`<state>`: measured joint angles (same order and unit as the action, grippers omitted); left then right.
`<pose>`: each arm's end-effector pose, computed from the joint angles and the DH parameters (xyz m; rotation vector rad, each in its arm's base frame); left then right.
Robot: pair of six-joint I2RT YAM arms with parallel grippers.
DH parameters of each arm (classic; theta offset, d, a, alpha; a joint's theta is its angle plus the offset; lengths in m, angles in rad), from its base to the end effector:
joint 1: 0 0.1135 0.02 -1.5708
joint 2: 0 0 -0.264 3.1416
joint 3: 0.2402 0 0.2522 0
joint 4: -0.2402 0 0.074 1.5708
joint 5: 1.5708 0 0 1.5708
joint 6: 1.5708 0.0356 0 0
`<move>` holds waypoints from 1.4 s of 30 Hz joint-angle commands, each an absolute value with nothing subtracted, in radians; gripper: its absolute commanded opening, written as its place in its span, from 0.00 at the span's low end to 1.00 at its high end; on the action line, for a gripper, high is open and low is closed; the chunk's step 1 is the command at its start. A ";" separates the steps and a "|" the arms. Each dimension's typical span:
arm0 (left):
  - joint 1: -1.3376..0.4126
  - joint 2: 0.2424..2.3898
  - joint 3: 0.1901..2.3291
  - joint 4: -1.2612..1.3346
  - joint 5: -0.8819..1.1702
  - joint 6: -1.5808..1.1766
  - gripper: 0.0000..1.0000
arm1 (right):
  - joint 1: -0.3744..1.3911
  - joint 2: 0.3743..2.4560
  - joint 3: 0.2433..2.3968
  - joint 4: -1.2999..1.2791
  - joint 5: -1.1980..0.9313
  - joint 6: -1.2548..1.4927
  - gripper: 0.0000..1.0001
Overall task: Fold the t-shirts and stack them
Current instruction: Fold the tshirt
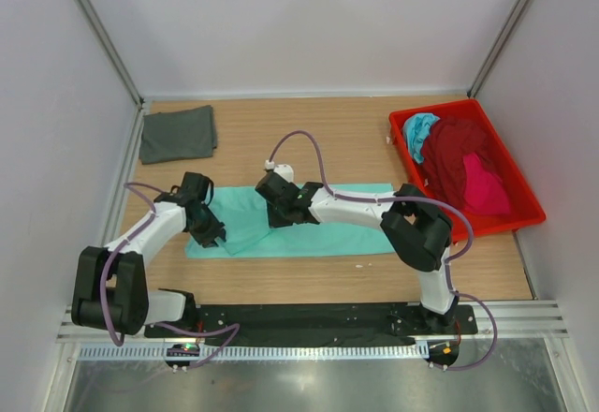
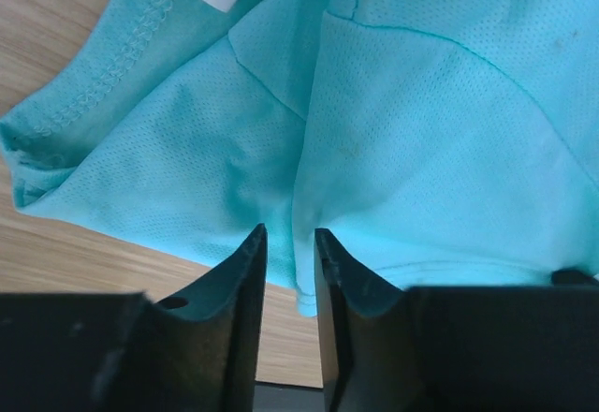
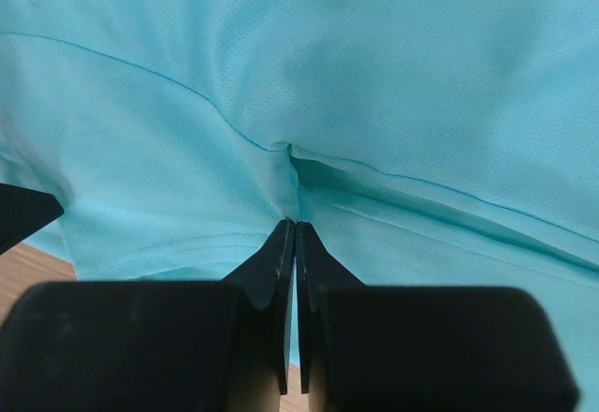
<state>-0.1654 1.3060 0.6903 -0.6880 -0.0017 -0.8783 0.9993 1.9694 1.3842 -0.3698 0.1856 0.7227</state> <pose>0.2115 -0.0353 0.1701 -1.0133 2.7204 -0.1923 0.2342 0.3520 0.1825 -0.2785 2.5514 0.4632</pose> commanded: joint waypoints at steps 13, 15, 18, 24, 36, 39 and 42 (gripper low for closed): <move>-0.140 1.461 1.069 -0.796 -0.176 -0.765 0.41 | 0.996 1.887 1.502 -0.477 0.189 0.641 0.18; -0.117 1.517 1.087 -0.779 -0.164 -0.764 0.40 | 0.997 1.897 1.517 -0.454 0.161 0.641 0.15; -0.089 1.629 1.115 -0.747 -0.144 -0.762 0.39 | 0.996 1.930 1.519 -0.405 0.088 0.652 0.14; -0.063 1.730 1.115 -0.726 -0.179 -0.759 0.38 | 0.988 1.985 1.411 -0.313 0.121 0.680 0.10; -0.055 1.758 1.157 -0.762 -0.186 -0.762 0.41 | 0.973 1.898 1.322 -0.311 0.141 0.646 0.13; -0.057 1.709 1.198 -0.802 -0.172 -0.750 0.42 | 0.968 1.827 1.327 -0.371 0.169 0.638 0.15; -0.067 1.652 1.232 -0.830 -0.176 -0.744 0.44 | 0.942 1.775 1.319 -0.409 0.181 0.629 0.15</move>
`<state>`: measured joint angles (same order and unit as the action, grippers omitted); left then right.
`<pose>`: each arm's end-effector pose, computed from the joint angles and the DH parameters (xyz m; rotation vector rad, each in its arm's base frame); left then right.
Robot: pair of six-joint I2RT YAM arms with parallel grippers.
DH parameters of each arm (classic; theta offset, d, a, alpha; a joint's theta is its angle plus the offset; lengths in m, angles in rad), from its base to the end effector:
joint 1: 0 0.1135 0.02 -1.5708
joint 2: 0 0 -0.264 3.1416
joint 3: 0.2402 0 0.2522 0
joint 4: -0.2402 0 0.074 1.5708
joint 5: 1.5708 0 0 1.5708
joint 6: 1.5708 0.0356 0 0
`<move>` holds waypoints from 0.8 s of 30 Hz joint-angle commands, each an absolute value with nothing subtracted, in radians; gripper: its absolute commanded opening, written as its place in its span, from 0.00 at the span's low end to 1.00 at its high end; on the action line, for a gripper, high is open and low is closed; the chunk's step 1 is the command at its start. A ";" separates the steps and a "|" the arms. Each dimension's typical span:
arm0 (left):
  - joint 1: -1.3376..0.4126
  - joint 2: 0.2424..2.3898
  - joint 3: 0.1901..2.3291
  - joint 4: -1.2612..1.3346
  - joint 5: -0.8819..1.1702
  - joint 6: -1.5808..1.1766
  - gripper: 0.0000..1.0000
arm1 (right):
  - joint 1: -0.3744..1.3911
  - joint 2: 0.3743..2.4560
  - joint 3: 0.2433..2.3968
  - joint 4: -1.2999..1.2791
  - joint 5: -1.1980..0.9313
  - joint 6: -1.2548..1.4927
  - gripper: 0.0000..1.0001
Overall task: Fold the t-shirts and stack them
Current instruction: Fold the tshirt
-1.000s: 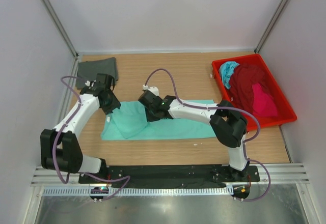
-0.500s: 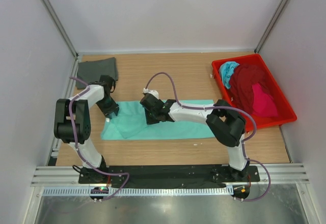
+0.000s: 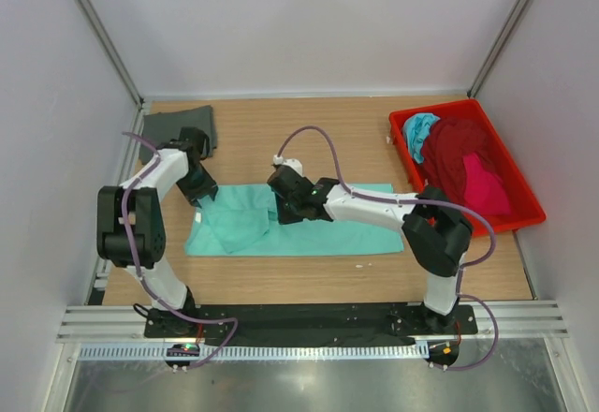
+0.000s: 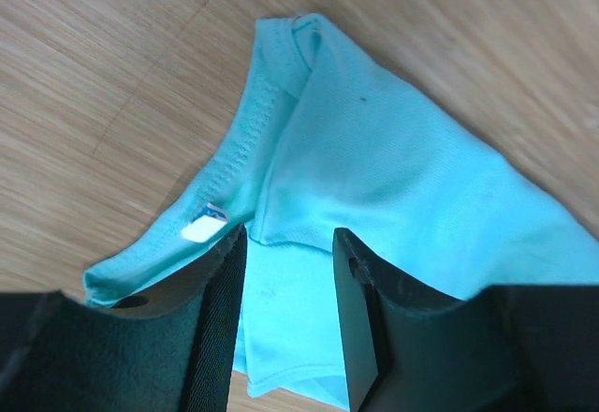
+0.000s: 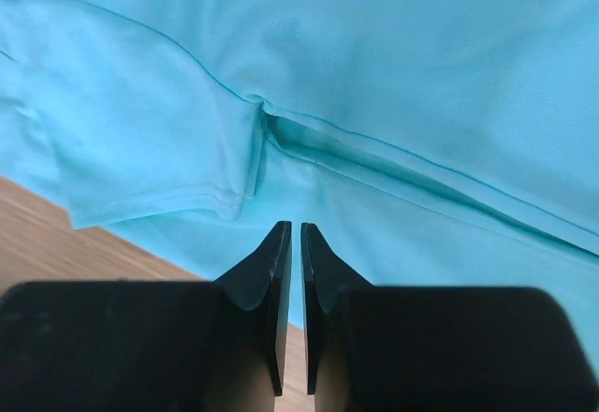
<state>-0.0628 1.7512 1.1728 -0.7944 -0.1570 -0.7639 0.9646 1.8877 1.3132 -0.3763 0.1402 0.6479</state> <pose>0.3265 -0.0150 0.1825 -1.0158 2.7123 0.0931 0.2343 0.3292 0.1927 -0.3488 2.5518 0.4701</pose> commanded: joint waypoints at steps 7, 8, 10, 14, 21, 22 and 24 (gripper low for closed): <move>-0.120 1.624 1.223 -0.816 -0.160 -0.738 0.44 | 0.841 1.678 1.261 -0.440 0.190 0.620 0.15; -0.124 1.638 1.218 -0.812 -0.149 -0.744 0.44 | 0.833 1.666 1.256 -0.442 0.195 0.617 0.15; -0.135 1.655 1.195 -0.784 -0.127 -0.752 0.43 | 0.802 1.626 1.250 -0.448 0.201 0.614 0.15; -0.176 1.718 1.189 -0.742 -0.126 -0.762 0.43 | 0.766 1.565 1.239 -0.456 0.228 0.604 0.15; -0.207 1.890 1.295 -0.758 -0.166 -0.752 0.42 | 0.704 1.505 1.192 -0.414 0.239 0.607 0.14; -0.207 1.917 1.301 -0.756 -0.167 -0.750 0.42 | 0.701 1.502 1.189 -0.411 0.239 0.609 0.14; -0.209 1.950 1.325 -0.752 -0.173 -0.747 0.42 | 0.689 1.496 1.187 -0.408 0.242 0.607 0.14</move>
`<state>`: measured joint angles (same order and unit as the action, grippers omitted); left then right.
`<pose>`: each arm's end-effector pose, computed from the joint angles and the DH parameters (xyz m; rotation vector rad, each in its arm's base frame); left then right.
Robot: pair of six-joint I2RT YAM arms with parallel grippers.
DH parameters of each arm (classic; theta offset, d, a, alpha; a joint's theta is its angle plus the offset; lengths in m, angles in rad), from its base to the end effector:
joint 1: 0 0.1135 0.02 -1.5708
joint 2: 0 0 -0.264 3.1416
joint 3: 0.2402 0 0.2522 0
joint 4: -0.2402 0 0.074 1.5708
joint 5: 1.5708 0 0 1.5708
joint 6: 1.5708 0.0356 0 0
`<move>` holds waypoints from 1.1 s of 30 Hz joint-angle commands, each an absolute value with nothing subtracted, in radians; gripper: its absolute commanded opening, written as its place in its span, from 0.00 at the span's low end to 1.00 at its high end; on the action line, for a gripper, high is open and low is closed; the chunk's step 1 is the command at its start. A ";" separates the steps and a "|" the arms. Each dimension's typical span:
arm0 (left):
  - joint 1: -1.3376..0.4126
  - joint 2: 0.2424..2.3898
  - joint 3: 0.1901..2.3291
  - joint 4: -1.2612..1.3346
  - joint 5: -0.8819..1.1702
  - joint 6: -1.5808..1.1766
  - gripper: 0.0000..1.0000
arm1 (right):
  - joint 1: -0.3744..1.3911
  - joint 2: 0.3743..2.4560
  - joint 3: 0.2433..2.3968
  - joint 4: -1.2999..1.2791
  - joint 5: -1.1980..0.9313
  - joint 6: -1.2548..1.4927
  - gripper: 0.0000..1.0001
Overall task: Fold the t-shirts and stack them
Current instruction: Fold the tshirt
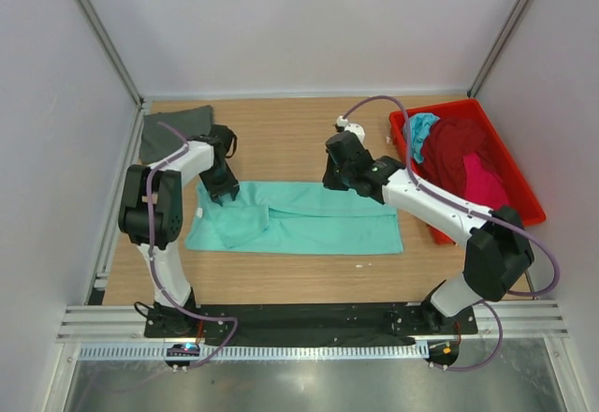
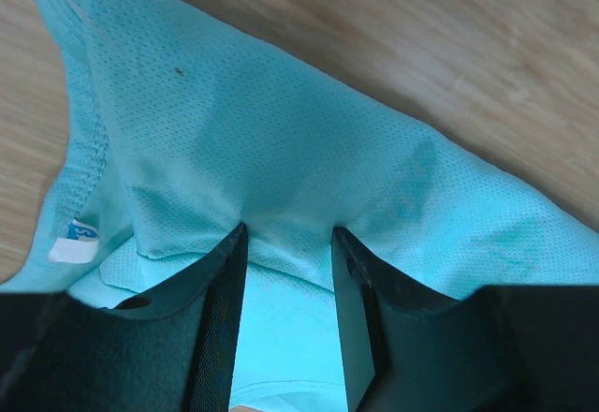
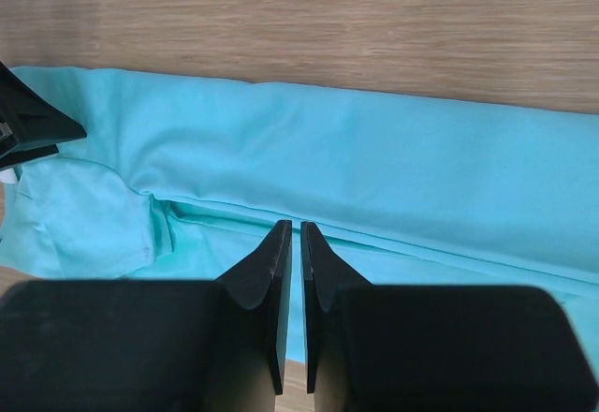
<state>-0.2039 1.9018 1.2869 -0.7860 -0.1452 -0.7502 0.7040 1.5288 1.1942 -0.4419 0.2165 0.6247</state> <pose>0.3526 -0.0676 0.1632 -0.8061 2.8102 0.0746 0.2623 0.2127 0.2773 0.0139 2.3610 0.4081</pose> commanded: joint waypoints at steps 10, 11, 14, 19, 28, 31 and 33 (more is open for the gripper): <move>-0.255 2.226 1.681 -0.701 -0.006 -0.703 0.43 | 0.614 1.506 1.196 -0.364 0.262 0.600 0.14; -0.268 2.255 1.721 -0.698 -0.005 -0.692 0.43 | 0.609 1.512 1.200 -0.361 0.264 0.600 0.14; -0.279 2.365 1.899 -0.695 0.066 -0.684 0.43 | 0.589 1.532 1.215 -0.341 0.265 0.589 0.14; -0.273 2.572 2.257 -0.603 0.144 -0.670 0.47 | 0.569 1.565 1.239 -0.301 0.265 0.571 0.14; -0.281 2.487 2.286 -0.366 0.321 -0.753 0.50 | 0.551 1.621 1.335 -0.331 0.262 0.532 0.14; -0.288 2.294 2.071 -0.310 0.289 -0.719 0.51 | 0.549 1.562 1.312 -0.359 0.281 0.545 0.15; -0.291 2.182 1.967 -0.296 0.284 -0.710 0.52 | 0.549 1.525 1.301 -0.376 0.294 0.548 0.15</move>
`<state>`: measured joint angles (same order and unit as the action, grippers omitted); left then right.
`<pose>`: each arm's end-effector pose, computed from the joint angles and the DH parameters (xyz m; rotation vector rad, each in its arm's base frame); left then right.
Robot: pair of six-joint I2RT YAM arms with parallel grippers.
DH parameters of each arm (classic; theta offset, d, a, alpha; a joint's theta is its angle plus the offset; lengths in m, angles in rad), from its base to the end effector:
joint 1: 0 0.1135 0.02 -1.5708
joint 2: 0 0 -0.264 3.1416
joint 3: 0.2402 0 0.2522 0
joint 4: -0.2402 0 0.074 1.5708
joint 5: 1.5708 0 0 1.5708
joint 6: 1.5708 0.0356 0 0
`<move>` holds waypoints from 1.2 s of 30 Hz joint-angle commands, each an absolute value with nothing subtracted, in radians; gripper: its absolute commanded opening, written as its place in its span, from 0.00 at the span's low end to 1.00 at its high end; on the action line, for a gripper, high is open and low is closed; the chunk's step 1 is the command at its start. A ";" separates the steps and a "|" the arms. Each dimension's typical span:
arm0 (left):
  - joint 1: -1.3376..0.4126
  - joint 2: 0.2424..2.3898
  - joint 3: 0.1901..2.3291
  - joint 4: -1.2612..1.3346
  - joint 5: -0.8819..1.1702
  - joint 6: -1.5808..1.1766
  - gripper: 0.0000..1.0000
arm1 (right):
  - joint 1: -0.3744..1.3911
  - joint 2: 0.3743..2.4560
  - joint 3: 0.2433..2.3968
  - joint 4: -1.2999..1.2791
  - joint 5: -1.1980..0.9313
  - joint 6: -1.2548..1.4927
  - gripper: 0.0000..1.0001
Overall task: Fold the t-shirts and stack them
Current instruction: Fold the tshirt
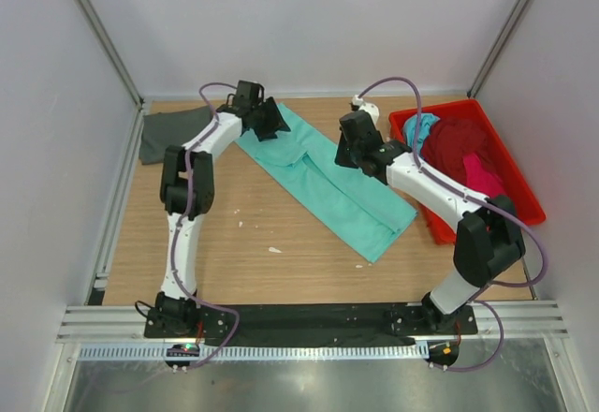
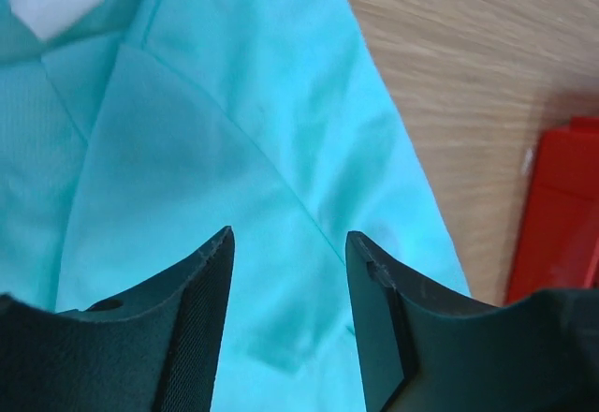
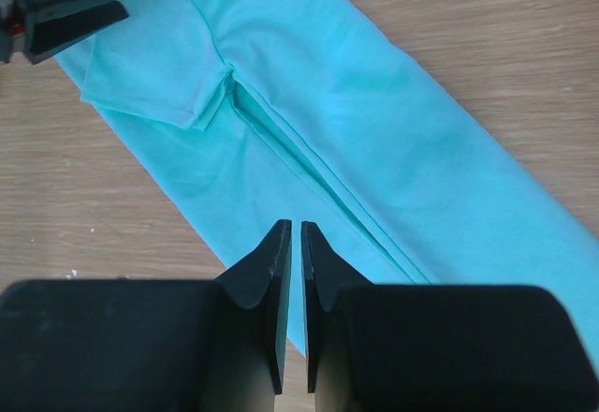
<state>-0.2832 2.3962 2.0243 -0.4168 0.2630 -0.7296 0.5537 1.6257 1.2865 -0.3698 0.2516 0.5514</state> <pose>0.5163 -0.1599 0.1826 -0.4150 2.4364 -0.7790 0.3175 0.1859 0.2815 0.1292 2.2673 0.3030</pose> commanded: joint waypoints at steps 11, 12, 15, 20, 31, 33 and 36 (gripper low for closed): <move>-0.578 1.953 1.577 -0.253 0.238 -0.758 0.40 | 0.492 1.226 1.218 -0.575 0.318 0.548 0.15; -0.615 1.950 1.562 -0.249 0.224 -0.773 0.33 | 0.486 1.207 1.219 -0.597 0.316 0.548 0.14; -0.750 1.967 1.528 -0.247 0.175 -0.788 0.23 | 0.482 1.146 1.224 -0.624 0.310 0.540 0.14; -0.903 2.025 1.511 -0.244 0.115 -0.845 0.16 | 0.479 1.098 1.212 -0.667 0.301 0.529 0.14; -1.011 2.075 1.378 -0.291 -0.011 -0.992 0.13 | 0.472 1.066 1.190 -0.673 0.288 0.534 0.14; -1.012 2.069 1.350 -0.316 -0.031 -1.006 0.13 | 0.472 1.071 1.189 -0.675 0.287 0.534 0.14; -1.012 2.049 1.302 -0.394 -0.086 -1.031 0.12 | 0.471 1.074 1.181 -0.679 0.278 0.534 0.14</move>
<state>-1.0027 2.0571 1.3659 -0.2546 0.0257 -0.9981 0.4755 1.0908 1.1893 -0.6827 0.2855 0.5468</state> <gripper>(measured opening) 0.128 0.140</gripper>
